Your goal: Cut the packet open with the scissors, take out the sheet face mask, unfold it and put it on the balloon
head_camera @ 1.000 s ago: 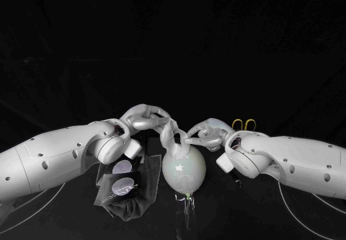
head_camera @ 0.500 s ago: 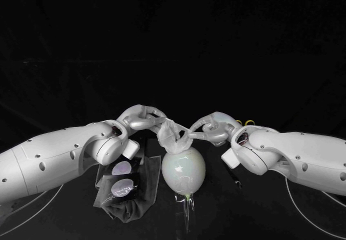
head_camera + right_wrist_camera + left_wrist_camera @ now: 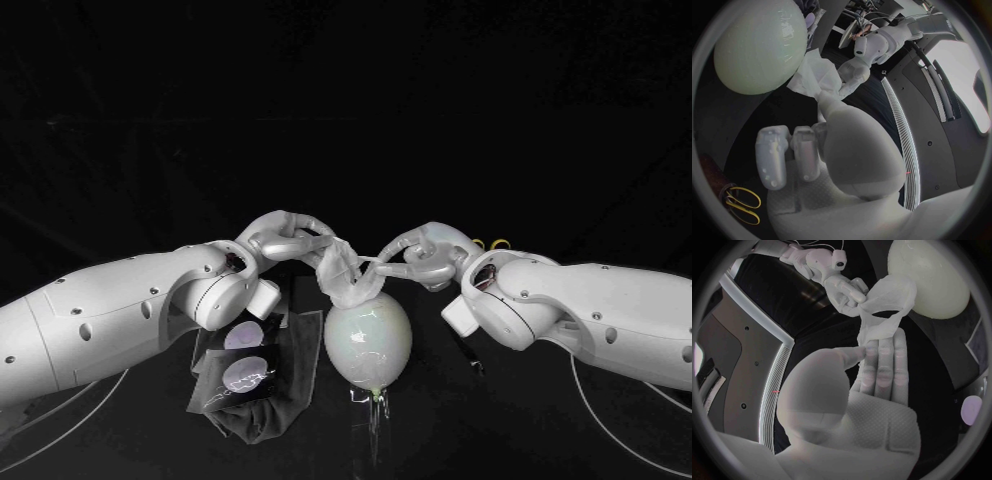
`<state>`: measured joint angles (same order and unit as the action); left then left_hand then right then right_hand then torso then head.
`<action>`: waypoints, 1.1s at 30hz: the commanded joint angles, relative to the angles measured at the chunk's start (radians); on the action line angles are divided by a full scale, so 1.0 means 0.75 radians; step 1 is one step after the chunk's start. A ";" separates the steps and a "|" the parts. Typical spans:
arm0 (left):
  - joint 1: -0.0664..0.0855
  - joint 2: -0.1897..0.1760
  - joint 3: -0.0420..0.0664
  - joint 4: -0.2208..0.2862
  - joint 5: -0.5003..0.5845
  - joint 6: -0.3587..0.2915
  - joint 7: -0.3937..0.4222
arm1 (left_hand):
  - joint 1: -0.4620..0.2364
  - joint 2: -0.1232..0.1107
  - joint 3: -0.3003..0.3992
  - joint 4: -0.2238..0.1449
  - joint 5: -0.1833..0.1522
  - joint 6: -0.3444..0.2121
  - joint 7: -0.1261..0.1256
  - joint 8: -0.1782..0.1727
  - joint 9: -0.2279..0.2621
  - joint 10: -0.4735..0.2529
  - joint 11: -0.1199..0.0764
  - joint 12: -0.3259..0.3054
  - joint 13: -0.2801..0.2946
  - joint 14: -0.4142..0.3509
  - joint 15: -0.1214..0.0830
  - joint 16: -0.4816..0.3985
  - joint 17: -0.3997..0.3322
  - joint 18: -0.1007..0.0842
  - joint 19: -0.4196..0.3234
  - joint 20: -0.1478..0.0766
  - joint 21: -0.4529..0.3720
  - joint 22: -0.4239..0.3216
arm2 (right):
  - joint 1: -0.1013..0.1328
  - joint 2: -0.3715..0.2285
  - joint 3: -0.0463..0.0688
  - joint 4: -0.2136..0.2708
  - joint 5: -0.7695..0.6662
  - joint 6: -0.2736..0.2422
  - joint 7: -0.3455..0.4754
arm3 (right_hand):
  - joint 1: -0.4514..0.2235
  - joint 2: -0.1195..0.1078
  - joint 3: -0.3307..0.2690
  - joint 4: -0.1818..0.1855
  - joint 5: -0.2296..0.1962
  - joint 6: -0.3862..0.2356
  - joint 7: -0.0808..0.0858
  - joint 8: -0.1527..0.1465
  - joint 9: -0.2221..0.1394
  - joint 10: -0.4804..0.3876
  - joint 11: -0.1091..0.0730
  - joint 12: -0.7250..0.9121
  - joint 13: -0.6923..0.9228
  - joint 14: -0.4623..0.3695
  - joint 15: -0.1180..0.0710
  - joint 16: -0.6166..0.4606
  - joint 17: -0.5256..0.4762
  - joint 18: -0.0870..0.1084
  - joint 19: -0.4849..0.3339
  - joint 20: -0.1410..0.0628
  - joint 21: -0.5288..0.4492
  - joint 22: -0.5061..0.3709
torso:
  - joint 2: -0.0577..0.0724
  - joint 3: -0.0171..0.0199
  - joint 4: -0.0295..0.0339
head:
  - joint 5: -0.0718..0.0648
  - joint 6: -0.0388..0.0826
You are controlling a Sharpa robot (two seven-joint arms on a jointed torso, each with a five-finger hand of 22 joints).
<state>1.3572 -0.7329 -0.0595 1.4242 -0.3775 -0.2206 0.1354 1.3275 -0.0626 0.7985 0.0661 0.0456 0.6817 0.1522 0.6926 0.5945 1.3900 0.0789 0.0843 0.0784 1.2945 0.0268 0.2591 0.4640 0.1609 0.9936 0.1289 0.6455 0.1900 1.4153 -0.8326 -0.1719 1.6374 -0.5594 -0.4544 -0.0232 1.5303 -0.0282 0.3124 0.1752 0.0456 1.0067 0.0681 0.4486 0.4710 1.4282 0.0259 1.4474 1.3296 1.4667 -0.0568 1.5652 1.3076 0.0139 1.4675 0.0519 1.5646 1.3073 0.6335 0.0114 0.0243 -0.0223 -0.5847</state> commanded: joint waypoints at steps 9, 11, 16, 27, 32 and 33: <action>0.002 -0.009 0.000 0.006 0.022 0.063 -0.020 | 0.024 -0.028 -0.018 -0.006 0.004 0.001 0.016 -0.001 0.377 -0.038 0.012 -0.020 -0.004 -0.041 0.011 -0.023 0.011 0.022 -0.030 0.006 -0.010 -0.002 | 0.002 -0.005 0.003 0.015 -0.026 -0.072 0.017 | -0.003 -0.006 0.012 -0.001 0.005 0.001 -0.006 0.009 0.001 0.071 -0.043 -0.002 0.198 0.139 -0.010 0.007 0.351 -0.019 0.138 -0.007 0.008 0.351 | -0.001 0.0003 -0.0006 | 0.001 0.001; 0.002 -0.012 -0.001 0.007 0.029 0.077 -0.027 | 0.027 -0.031 -0.024 -0.009 0.004 0.003 0.018 -0.003 0.372 -0.045 0.015 -0.023 -0.005 -0.047 0.014 -0.027 0.014 0.021 -0.036 0.008 -0.009 -0.001 | 0.002 -0.005 0.004 0.018 -0.025 -0.083 0.021 | -0.005 -0.008 0.020 -0.003 0.005 0.000 -0.005 0.013 0.003 0.071 -0.043 -0.002 0.199 0.139 -0.010 0.007 0.351 -0.019 0.138 -0.007 0.008 0.351 | 0.000 0.0002 -0.0007 | 0.000 0.002; 0.001 -0.017 -0.005 0.004 0.050 0.125 -0.052 | 0.032 -0.048 -0.057 -0.018 0.004 0.012 0.027 -0.020 0.344 -0.081 0.026 -0.028 -0.010 -0.078 0.026 -0.045 0.019 0.015 -0.069 0.018 -0.010 0.001 | 0.002 -0.005 0.004 0.025 -0.017 -0.110 0.033 | -0.007 -0.010 0.024 -0.004 0.005 -0.001 -0.005 0.015 0.004 0.072 -0.043 -0.001 0.199 0.139 -0.010 0.007 0.351 -0.019 0.138 -0.008 0.008 0.351 | 0.000 0.0001 -0.0002 | -0.001 0.000; -0.003 -0.026 -0.020 -0.002 0.062 0.241 -0.112 | 0.017 -0.120 -0.177 -0.010 0.005 0.039 0.056 -0.200 0.137 -0.172 0.055 -0.023 -0.010 -0.153 0.057 -0.077 0.047 0.016 -0.139 0.067 -0.049 -0.019 | 0.002 -0.004 0.004 0.033 -0.002 -0.150 0.051 | -0.010 -0.013 0.033 -0.007 0.005 -0.003 -0.005 0.020 0.006 0.072 -0.043 -0.001 0.199 0.139 -0.010 0.007 0.351 -0.019 0.138 -0.008 0.008 0.351 | 0.000 -0.0004 0.0004 | -0.003 -0.002; -0.005 -0.028 -0.023 -0.010 0.047 0.257 -0.125 | 0.009 -0.142 -0.207 0.005 0.004 0.060 0.061 -0.253 0.070 -0.184 0.060 -0.023 -0.009 -0.164 0.062 -0.081 0.061 0.025 -0.137 0.085 -0.076 -0.037 | 0.002 -0.004 0.005 0.034 0.018 -0.183 0.073 | -0.012 -0.014 0.038 -0.008 0.005 -0.004 -0.005 0.022 0.007 0.071 -0.043 -0.003 0.198 0.139 -0.010 0.007 0.351 -0.019 0.138 -0.008 0.008 0.351 | 0.000 -0.0003 -0.0006 | -0.003 -0.003; -0.005 -0.029 -0.023 -0.012 0.039 0.258 -0.126 | 0.008 -0.143 -0.209 0.006 0.004 0.062 0.061 -0.256 0.065 -0.185 0.060 -0.023 -0.008 -0.164 0.062 -0.080 0.062 0.025 -0.136 0.086 -0.078 -0.038 | 0.002 -0.004 0.005 0.035 0.022 -0.189 0.078 | -0.012 -0.014 0.038 -0.008 0.005 -0.004 -0.005 0.022 0.007 0.071 -0.043 -0.003 0.198 0.139 -0.010 0.007 0.351 -0.019 0.138 -0.008 0.008 0.351 | 0.000 -0.0001 -0.0007 | -0.003 -0.004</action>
<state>1.3529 -0.7552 -0.0778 1.4157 -0.3449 -0.0726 0.0561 1.3296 -0.1609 0.6431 0.0727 0.0464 0.7246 0.1919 0.5009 0.6442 1.2596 0.1234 0.0630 0.0709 1.1798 0.0739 0.2038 0.5095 0.1705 0.8930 0.1868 0.5901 0.1619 1.4158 -0.8361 -0.1693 1.6614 -0.5550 -0.5651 0.0031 1.5158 -0.0427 0.3370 0.1697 0.0436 0.9989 0.0695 0.4611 0.4745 1.4298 0.0209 1.4502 1.3082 1.4667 -0.0564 1.5642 1.3074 0.0139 1.4640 0.0522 1.5673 1.3073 0.6332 0.0110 0.0241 -0.0244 -0.5867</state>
